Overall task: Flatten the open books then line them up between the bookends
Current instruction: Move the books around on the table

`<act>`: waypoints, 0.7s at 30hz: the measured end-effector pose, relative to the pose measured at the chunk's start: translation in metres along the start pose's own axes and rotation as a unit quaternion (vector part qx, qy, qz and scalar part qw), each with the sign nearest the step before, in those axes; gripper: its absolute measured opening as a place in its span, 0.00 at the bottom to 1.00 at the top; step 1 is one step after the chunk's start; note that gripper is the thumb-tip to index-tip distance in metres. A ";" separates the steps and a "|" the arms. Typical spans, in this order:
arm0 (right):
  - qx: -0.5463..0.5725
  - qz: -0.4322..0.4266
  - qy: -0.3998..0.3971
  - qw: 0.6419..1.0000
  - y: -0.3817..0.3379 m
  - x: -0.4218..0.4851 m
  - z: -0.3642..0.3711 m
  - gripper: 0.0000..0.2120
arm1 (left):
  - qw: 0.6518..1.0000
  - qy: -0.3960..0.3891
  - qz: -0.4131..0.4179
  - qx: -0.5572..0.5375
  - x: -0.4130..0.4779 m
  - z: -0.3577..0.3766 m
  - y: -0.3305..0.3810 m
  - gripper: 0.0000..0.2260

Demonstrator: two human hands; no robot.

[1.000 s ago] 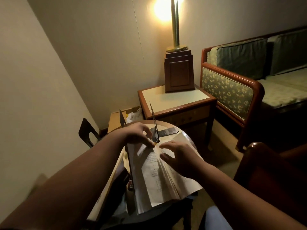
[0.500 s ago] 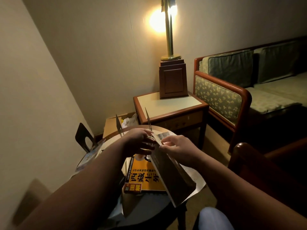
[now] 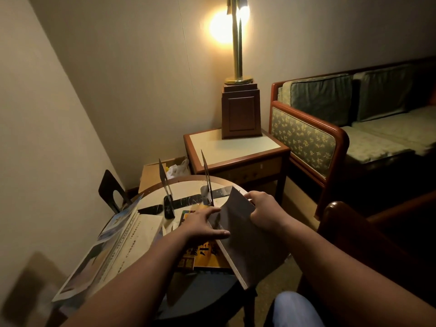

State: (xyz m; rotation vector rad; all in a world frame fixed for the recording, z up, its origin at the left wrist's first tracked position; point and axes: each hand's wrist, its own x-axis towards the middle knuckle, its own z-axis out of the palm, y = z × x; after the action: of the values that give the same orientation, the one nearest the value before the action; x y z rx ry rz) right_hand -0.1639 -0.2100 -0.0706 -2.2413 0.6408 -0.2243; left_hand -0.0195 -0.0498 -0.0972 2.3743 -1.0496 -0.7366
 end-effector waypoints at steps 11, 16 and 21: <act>-0.233 -0.090 -0.042 0.967 -0.019 0.034 0.029 0.27 | 0.992 0.099 -0.077 0.014 -0.022 0.014 -0.029 0.44; -0.298 -0.100 -0.008 0.949 -0.014 0.017 0.046 0.44 | 0.992 0.083 -0.095 0.005 -0.023 0.019 -0.027 0.42; -0.363 -0.039 -0.056 0.929 0.014 -0.018 0.060 0.41 | 0.991 0.067 -0.119 0.013 -0.023 0.019 -0.018 0.43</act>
State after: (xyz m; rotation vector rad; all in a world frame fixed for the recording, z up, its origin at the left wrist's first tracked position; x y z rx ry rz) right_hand -0.1631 -0.1703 -0.1207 -2.9652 0.6384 0.1338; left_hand -0.0345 -0.0247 -0.1156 2.5604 -0.7333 -0.6355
